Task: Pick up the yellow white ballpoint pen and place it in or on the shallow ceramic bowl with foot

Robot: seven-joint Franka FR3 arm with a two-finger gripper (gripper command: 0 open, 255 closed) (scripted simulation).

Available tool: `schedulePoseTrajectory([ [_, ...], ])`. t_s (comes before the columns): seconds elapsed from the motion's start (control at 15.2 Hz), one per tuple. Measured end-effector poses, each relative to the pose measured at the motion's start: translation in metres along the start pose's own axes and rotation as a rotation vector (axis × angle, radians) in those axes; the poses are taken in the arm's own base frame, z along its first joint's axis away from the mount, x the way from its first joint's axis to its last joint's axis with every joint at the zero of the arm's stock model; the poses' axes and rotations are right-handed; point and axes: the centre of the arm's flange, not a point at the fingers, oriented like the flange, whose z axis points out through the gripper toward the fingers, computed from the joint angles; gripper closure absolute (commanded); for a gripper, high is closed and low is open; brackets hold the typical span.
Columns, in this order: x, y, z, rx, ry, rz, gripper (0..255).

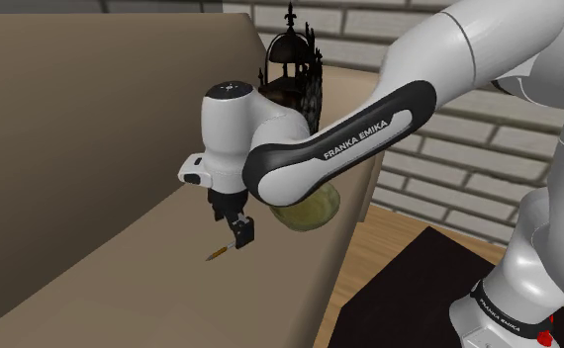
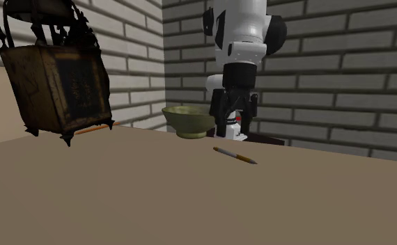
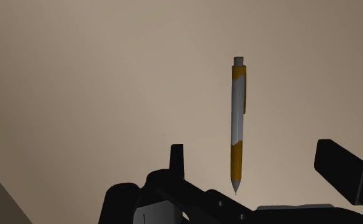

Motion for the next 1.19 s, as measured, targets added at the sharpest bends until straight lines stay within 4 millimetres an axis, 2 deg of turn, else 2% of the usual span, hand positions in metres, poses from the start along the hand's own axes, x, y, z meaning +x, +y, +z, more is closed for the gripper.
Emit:
schedulePoseTrajectory([
  [0.4, 0.002, -0.002, 0.032, 0.0, 0.0, -0.007, 0],
  [0.79, 0.002, -0.002, 0.036, -0.001, 0.0, -0.008, 0],
  [0.86, 0.002, -0.002, 0.036, -0.001, 0.0, -0.008, 255],
  [1.19, 0.002, -0.002, 0.036, -0.001, 0.0, -0.008, 255],
])
